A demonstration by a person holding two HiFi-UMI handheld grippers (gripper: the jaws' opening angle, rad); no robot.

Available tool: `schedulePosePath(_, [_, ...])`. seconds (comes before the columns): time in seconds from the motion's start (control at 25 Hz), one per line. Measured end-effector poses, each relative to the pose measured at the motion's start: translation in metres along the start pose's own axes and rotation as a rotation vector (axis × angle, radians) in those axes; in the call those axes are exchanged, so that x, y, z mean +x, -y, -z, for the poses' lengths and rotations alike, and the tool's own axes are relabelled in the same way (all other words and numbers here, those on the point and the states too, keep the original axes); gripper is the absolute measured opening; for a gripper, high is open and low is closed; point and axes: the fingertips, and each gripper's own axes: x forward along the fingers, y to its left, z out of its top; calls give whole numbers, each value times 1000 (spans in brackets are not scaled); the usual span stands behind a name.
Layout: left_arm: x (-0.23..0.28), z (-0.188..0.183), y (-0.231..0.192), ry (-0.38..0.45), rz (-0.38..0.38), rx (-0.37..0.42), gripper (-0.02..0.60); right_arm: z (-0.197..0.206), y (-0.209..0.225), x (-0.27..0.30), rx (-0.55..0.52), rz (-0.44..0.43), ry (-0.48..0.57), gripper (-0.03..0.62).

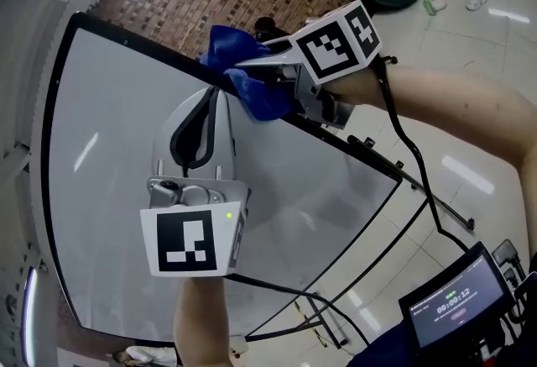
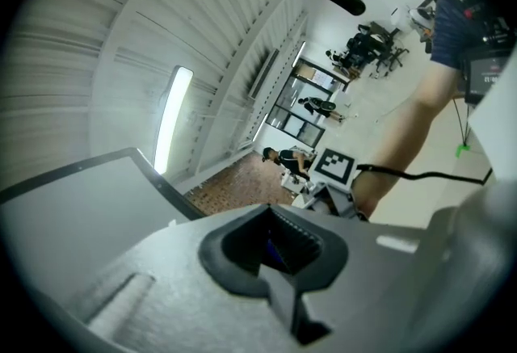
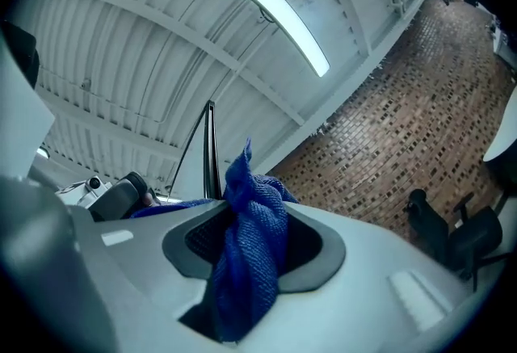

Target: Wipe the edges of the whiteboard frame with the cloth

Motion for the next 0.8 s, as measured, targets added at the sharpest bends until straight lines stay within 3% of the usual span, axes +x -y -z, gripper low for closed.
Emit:
schedulePosePath(0.08, [5,7,14,-13,37,3,3,15,7,-8,34,6,5,153])
schedulePosePath(0.2, [-8,21,32,-145,171,75,3,52,-3,-6,186,8,117,152])
schedulePosePath(0.28, [-14,34,48,-198,218,92,3,72,0,-13,233,24,137,153])
schedulePosePath(0.64, [-27,94,95,-295,290,-58,3,117,15,-32,331,72,126,153])
schedulePosePath(0.8, [-34,114,114,-328,323,-120,3,136,15,-37,340,95,50,153])
